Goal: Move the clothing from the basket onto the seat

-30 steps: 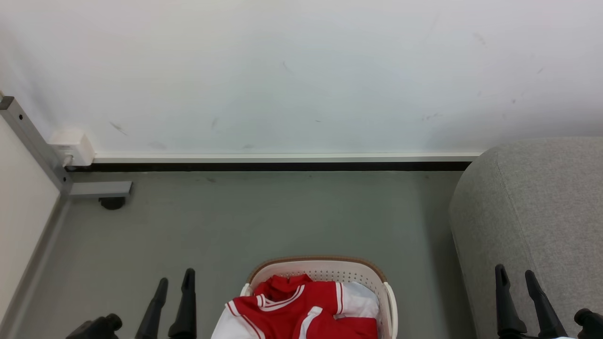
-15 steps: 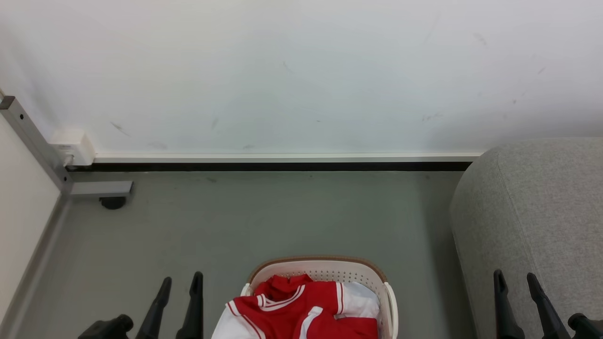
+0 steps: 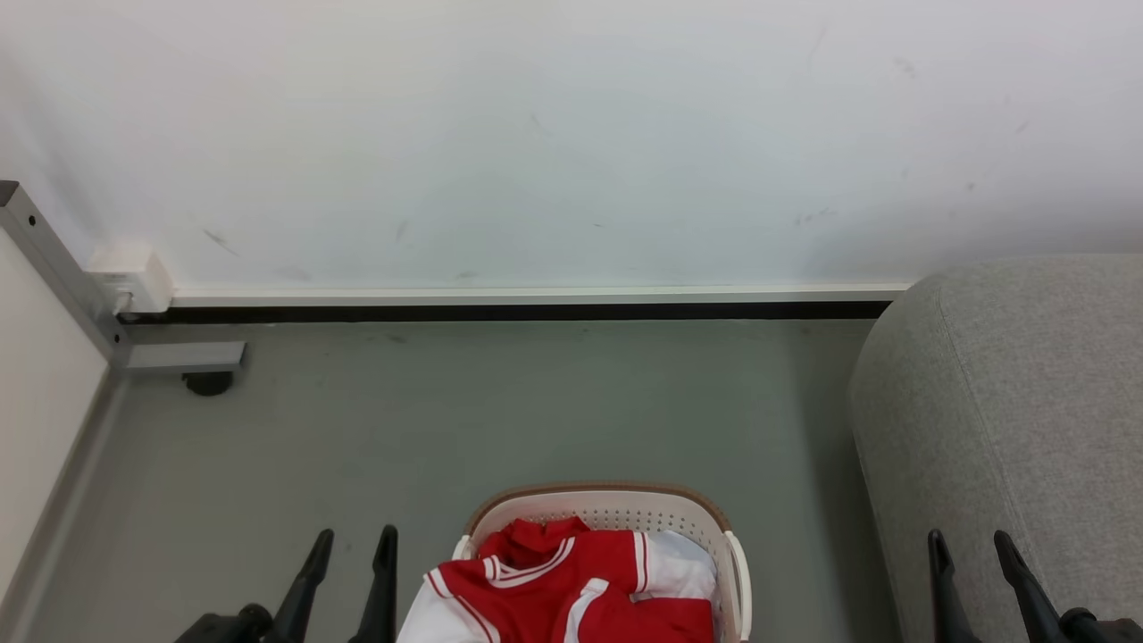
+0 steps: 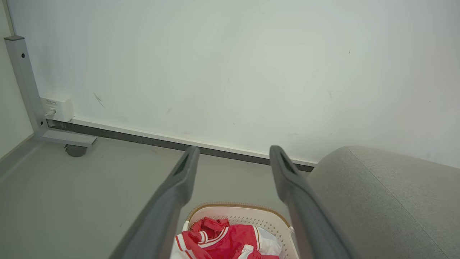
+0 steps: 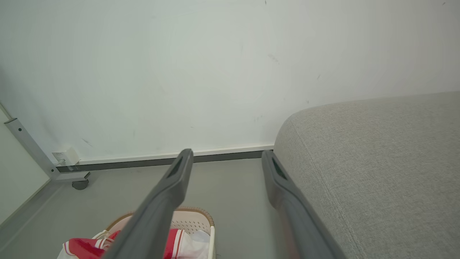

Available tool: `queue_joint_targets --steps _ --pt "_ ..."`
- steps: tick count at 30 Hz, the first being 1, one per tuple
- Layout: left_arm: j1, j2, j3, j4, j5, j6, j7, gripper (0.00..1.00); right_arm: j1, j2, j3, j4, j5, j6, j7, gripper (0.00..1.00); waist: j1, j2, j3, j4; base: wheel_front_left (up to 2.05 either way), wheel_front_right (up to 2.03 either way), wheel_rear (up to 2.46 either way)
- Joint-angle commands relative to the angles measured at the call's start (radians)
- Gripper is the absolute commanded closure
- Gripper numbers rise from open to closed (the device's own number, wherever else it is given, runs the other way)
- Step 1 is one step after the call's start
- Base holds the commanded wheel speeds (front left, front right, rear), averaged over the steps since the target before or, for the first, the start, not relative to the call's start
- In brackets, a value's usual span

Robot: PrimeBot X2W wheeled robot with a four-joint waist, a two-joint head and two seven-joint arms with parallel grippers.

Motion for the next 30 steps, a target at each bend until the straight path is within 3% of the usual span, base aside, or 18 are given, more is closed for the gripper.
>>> queue_joint_targets --steps 1,19,30 --pt "0.01 0.01 -0.002 -0.003 0.025 0.0 -0.013 0.0 0.009 -0.008 -0.003 0.002 -0.027 -0.002 -0.009 0.0 0.0 0.0 0.001 -0.002 0.0 0.0 0.0" --pt "0.026 0.014 -0.031 0.004 0.131 0.0 -0.043 0.0 0.021 -0.008 0.004 0.008 -0.109 -0.002 -0.041 0.0 0.0 0.0 0.01 -0.012 0.0 0.0 0.0" --pt "0.009 0.024 -0.03 0.003 0.109 0.001 -0.042 0.0 -0.004 -0.008 0.015 0.0 -0.096 -0.002 -0.04 0.0 0.0 0.0 0.039 -0.03 0.0 0.0 0.0"
